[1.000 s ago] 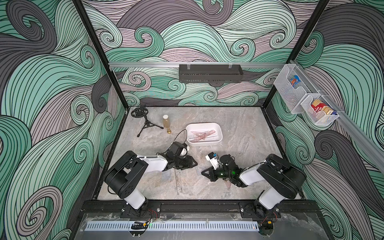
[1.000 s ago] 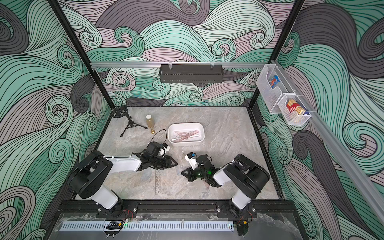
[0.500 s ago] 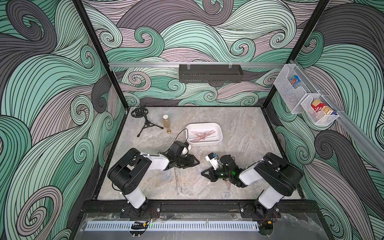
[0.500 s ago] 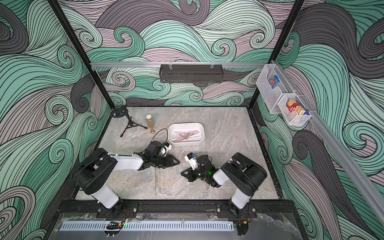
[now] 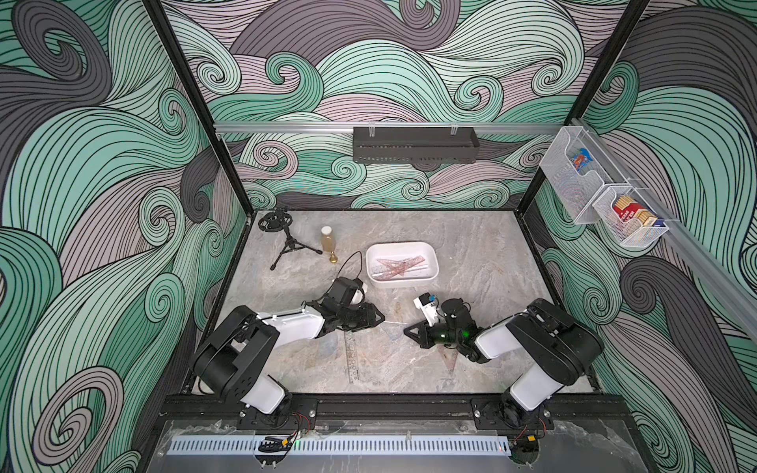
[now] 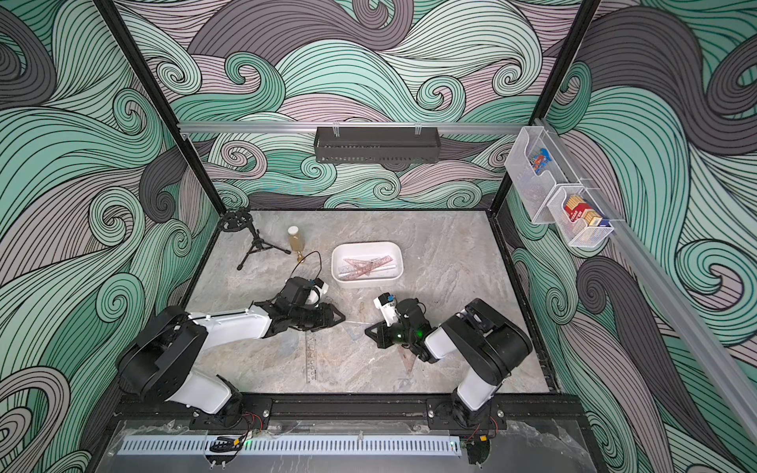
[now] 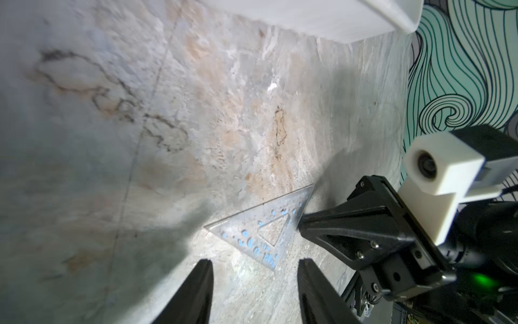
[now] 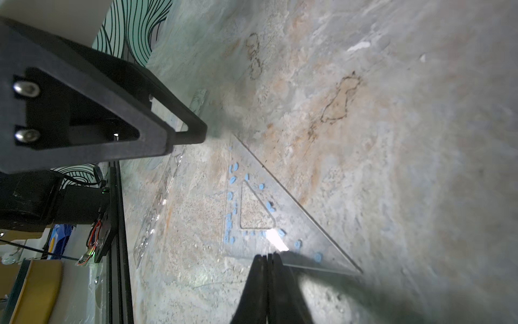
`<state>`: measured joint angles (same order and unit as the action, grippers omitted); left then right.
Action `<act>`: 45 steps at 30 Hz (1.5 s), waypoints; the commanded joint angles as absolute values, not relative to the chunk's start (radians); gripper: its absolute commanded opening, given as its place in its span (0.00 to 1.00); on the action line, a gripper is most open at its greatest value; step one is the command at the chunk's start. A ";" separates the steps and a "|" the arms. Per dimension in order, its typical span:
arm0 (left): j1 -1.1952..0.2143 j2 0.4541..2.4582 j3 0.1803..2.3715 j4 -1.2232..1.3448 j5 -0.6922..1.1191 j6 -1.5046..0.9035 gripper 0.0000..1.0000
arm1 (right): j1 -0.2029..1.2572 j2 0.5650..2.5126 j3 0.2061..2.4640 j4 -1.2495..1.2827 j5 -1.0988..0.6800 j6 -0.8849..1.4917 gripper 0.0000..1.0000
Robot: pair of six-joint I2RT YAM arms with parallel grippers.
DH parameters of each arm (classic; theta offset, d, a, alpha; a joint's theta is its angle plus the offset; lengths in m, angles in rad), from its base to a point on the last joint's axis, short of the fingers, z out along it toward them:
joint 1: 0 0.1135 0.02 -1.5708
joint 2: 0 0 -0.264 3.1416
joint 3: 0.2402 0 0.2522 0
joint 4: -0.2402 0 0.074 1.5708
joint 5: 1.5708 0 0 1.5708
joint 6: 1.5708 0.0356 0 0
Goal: Put the scattered rulers into the storage box
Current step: Pick up the ruler from the center of the board.
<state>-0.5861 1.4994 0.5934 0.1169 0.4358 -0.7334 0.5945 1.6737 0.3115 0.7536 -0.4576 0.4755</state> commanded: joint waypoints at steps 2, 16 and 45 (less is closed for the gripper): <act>-0.571 1.484 0.564 0.076 0.425 -0.717 0.53 | 0.585 1.745 0.335 0.671 -0.439 0.459 0.08; -0.542 1.497 0.564 0.096 0.447 -0.709 0.54 | 0.567 1.680 0.392 0.729 -0.487 0.499 0.06; -0.540 1.574 0.519 0.184 0.549 -0.727 0.54 | 0.613 1.822 0.404 0.770 -0.500 0.500 0.02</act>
